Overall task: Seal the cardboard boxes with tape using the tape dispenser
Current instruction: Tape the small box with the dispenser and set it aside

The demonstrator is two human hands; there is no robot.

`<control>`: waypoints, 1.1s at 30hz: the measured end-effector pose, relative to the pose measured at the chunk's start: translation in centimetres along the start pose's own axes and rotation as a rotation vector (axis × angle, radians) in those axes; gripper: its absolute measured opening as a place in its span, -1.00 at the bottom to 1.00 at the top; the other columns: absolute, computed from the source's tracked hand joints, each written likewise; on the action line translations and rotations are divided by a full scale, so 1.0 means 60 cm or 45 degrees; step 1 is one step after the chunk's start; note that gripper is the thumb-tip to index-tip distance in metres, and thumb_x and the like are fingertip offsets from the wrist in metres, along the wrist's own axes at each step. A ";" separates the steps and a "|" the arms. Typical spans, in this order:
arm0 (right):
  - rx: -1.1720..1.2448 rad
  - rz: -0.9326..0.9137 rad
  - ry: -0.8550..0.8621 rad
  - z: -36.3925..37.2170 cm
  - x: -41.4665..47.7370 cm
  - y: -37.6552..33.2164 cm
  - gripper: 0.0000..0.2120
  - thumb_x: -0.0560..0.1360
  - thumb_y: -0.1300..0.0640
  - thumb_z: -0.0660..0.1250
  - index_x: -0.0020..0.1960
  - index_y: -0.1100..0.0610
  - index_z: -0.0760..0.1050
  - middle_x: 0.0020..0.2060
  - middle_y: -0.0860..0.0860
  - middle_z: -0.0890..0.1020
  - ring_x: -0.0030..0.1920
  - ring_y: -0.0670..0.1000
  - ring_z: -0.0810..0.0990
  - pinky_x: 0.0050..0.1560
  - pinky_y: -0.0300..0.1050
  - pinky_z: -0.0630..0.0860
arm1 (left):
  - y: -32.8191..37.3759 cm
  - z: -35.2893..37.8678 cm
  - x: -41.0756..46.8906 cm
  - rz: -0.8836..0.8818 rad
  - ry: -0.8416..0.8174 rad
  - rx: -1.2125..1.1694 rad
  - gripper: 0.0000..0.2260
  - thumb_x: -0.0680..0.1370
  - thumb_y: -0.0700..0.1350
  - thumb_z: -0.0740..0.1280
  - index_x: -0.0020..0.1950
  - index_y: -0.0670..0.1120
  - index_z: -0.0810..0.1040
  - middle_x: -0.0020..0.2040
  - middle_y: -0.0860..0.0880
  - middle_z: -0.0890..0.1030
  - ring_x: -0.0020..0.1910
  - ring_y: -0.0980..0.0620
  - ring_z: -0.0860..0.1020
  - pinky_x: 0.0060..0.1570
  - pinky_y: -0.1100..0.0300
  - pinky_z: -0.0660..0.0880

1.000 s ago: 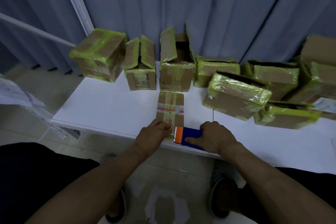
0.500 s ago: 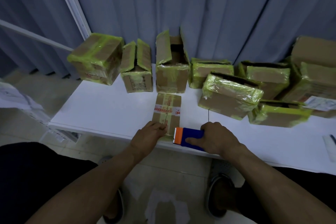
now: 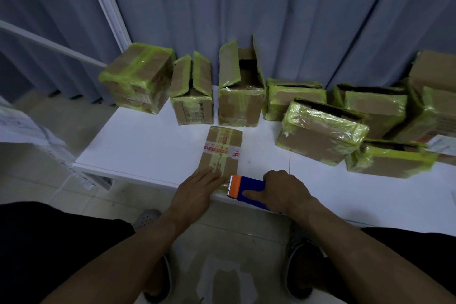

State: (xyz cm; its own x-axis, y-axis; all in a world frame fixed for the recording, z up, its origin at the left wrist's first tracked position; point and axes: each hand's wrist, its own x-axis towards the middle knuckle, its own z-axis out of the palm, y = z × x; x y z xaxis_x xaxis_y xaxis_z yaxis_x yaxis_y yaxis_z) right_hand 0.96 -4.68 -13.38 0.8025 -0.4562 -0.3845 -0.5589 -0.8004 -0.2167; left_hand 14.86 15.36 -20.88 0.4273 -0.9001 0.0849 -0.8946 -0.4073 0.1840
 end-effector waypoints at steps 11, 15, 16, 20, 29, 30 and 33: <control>0.085 -0.019 0.012 -0.003 -0.024 0.007 -0.36 0.42 -0.49 0.33 0.07 0.08 0.55 -0.06 0.01 0.65 -0.09 0.00 0.64 -0.08 -0.09 0.62 | 0.005 -0.013 0.014 -0.053 -0.020 -0.025 -0.55 0.40 -0.11 0.59 0.26 0.05 0.63 0.25 -0.01 0.62 0.26 -0.05 0.56 0.07 0.02 0.62; 0.092 0.000 0.037 -0.014 -0.043 0.024 -0.37 0.39 -0.50 0.35 -0.01 0.09 0.57 -0.13 0.00 0.64 -0.15 -0.02 0.63 -0.07 -0.04 0.65 | -0.001 -0.005 0.017 -0.066 0.028 -0.138 -0.66 0.59 -0.10 0.36 0.38 0.03 0.55 0.39 0.01 0.52 0.41 -0.01 0.42 0.36 0.08 0.39; 0.104 0.014 0.043 -0.017 -0.046 0.033 -0.37 0.38 -0.51 0.35 -0.03 0.09 0.57 -0.15 -0.01 0.64 -0.16 -0.02 0.63 -0.08 -0.04 0.65 | 0.000 -0.006 0.017 -0.092 0.019 -0.182 -0.67 0.63 -0.07 0.30 0.40 0.03 0.52 0.41 0.03 0.49 0.43 0.03 0.39 0.40 0.15 0.31; 0.115 0.073 0.034 -0.026 -0.052 0.059 -0.35 0.35 -0.53 0.36 -0.04 0.07 0.55 -0.17 -0.04 0.58 -0.15 -0.03 0.60 -0.11 -0.09 0.61 | 0.005 -0.006 0.015 -0.139 0.058 -0.242 -0.68 0.65 -0.06 0.27 0.41 0.02 0.52 0.43 0.03 0.46 0.44 0.03 0.37 0.43 0.21 0.21; -0.044 0.113 -0.010 0.006 -0.020 0.051 -0.37 0.41 -0.51 0.31 -0.01 0.08 0.47 -0.07 0.04 0.63 -0.09 0.06 0.64 -0.05 -0.02 0.63 | 0.023 -0.011 0.017 0.039 -0.051 0.173 -0.37 0.26 -0.12 0.66 0.28 0.07 0.56 0.14 -0.10 0.60 0.11 -0.13 0.59 0.00 0.01 0.60; -0.045 0.112 -0.014 0.007 -0.016 0.049 -0.38 0.42 -0.50 0.31 -0.01 0.08 0.46 -0.05 0.04 0.64 -0.09 0.06 0.63 -0.05 -0.03 0.63 | 0.024 -0.008 0.017 0.049 -0.036 0.196 -0.34 0.23 -0.13 0.68 0.28 0.09 0.57 0.12 -0.10 0.60 0.10 -0.14 0.60 0.00 0.00 0.60; -0.053 0.109 -0.035 0.009 -0.005 0.042 -0.40 0.43 -0.49 0.30 -0.02 0.07 0.43 -0.03 0.05 0.63 -0.12 0.05 0.59 -0.09 -0.06 0.58 | 0.021 -0.003 0.018 0.046 -0.035 0.216 -0.38 0.29 -0.11 0.65 0.30 0.14 0.55 0.16 -0.08 0.57 0.16 -0.13 0.56 0.09 -0.01 0.57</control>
State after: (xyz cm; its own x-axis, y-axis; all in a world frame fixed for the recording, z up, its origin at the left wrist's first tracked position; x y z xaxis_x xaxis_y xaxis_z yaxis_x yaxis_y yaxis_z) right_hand -0.80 -6.37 -14.29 0.7460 -0.5132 -0.4244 -0.6154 -0.7748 -0.1446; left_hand 14.20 13.87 -20.36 0.3931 -0.9174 0.0616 -0.9194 -0.3930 0.0134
